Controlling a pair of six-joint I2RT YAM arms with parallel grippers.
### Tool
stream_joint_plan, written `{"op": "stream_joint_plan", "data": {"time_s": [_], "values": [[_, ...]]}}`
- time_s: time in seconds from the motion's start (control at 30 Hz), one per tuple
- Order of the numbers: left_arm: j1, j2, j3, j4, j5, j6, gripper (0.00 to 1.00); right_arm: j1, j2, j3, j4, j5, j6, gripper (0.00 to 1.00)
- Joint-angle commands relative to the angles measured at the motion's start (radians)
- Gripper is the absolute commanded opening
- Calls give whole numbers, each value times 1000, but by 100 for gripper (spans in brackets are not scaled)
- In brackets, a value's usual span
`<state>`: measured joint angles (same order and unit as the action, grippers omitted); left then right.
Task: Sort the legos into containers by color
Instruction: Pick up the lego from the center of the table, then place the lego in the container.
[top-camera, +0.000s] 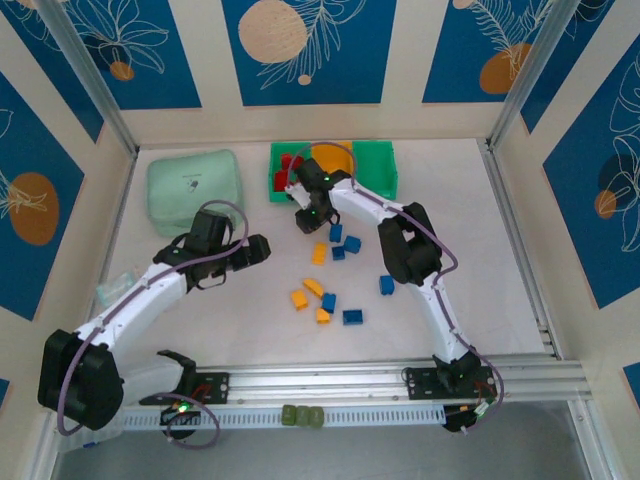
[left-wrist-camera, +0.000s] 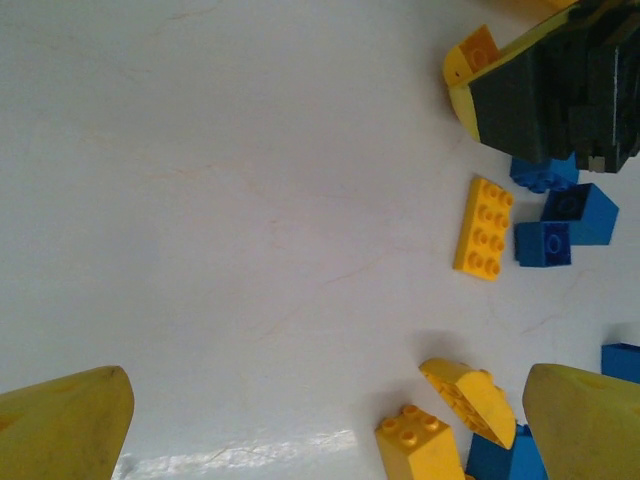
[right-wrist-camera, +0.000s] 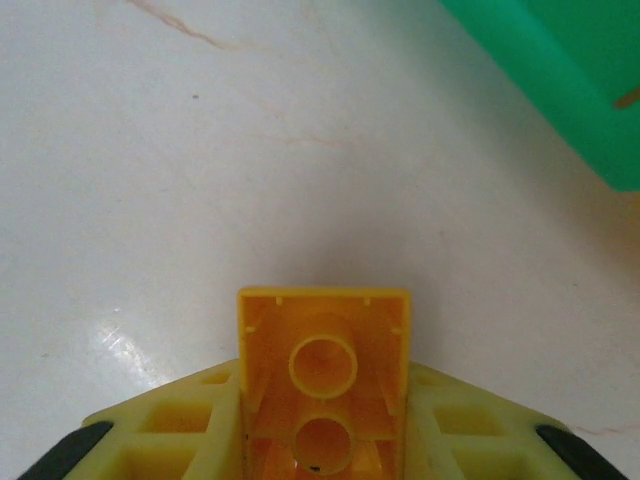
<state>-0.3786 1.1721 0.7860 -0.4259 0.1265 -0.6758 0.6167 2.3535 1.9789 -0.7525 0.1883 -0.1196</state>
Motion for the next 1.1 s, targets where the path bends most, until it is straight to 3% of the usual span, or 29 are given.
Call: {"op": "stream_joint_plan", "data": {"time_s": [0.0, 0.17, 0.37, 0.47, 0.7, 0.87, 1.07], "values": [[10, 25, 20, 42, 72, 12, 99, -14, -104, 48, -18, 21, 31, 31], [3, 82, 50, 87, 117, 12, 99, -72, -81, 142, -30, 71, 81, 31], [-3, 166, 101, 139, 139, 10, 99, -140, 89, 386, -78, 164, 110, 31], [-4, 197, 126, 152, 143, 12, 99, -167, 140, 463, -72, 145, 133, 31], [-3, 239, 172, 155, 142, 15, 99, -179, 204, 611, -98, 103, 129, 53], [-4, 220, 159, 153, 150, 4, 99, -164, 120, 547, -122, 80, 143, 55], [-3, 138, 96, 123, 148, 3, 99, -115, -83, 244, -93, 58, 264, 61]]}}
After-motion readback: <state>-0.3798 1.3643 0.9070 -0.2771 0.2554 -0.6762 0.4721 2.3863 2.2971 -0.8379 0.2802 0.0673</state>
